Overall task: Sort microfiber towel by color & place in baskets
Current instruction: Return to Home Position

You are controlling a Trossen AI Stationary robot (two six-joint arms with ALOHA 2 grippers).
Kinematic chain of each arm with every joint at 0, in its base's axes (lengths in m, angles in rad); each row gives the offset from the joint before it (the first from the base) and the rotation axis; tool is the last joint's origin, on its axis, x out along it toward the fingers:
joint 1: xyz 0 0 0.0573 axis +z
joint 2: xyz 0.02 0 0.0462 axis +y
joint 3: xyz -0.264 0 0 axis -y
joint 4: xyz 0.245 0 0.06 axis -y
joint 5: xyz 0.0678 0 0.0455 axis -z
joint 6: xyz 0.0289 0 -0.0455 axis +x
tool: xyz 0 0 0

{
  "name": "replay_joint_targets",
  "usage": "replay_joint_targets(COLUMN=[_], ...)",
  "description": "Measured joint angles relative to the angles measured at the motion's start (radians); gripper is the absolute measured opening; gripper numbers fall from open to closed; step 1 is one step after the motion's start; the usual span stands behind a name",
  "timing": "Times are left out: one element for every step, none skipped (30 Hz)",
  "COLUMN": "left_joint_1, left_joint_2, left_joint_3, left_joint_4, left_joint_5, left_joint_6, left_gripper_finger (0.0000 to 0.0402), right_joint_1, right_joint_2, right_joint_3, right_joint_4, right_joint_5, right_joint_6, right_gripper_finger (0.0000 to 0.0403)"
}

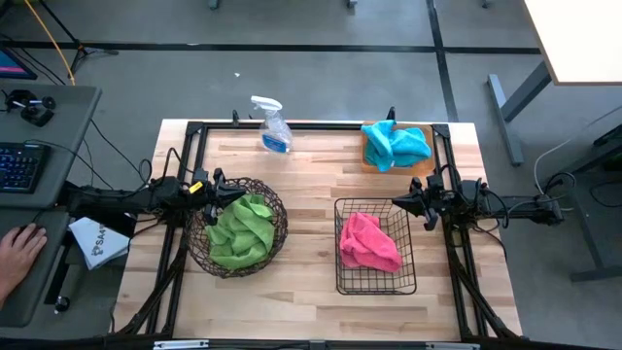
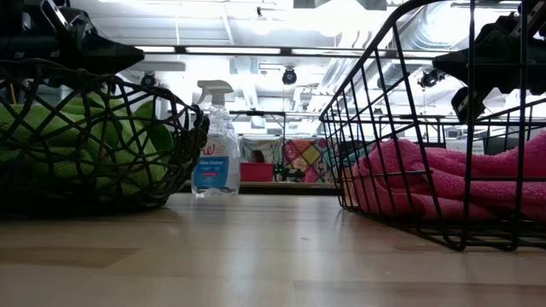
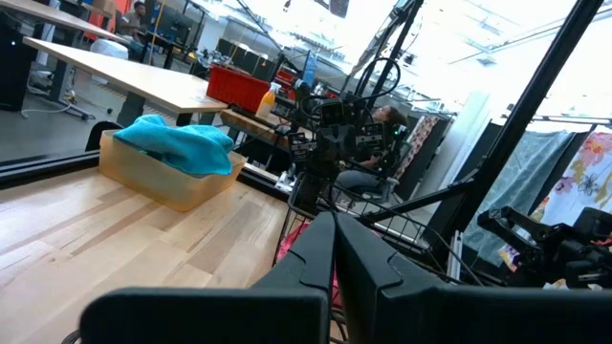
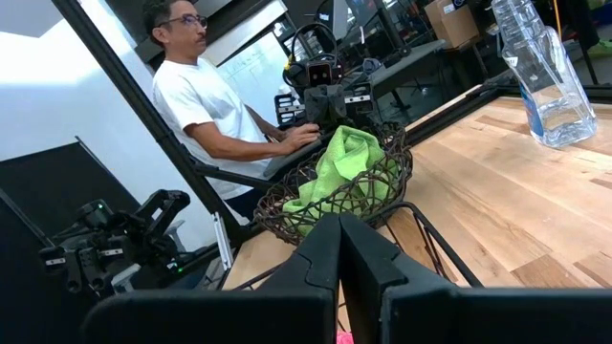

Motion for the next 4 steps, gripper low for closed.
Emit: replay_joint_targets(left_joint_1=[0.0, 0.0, 0.0, 0.0], left_joint_2=[0.0, 0.0, 0.0, 0.0], left_joint_3=[0.0, 0.0, 0.0, 0.0], left_joint_4=[0.0, 0.0, 0.0, 0.0], left_joint_5=[0.0, 0.0, 0.0, 0.0], left_joint_6=[0.0, 0.0, 0.0, 0.0], left_gripper_finger=[0.0, 0.0, 0.0, 0.0], right_joint_1=[0.0, 0.0, 0.0, 0.0], right_joint_2=[0.0, 0.0, 0.0, 0.0], right_joint_3=[0.0, 0.0, 0.0, 0.0], right_joint_4=[0.0, 0.0, 0.0, 0.0], right_joint_5=[0.0, 0.0, 0.0, 0.0], right_joint_6=[0.0, 0.0, 0.0, 0.0], right_gripper_finger=[0.0, 0.0, 0.0, 0.0])
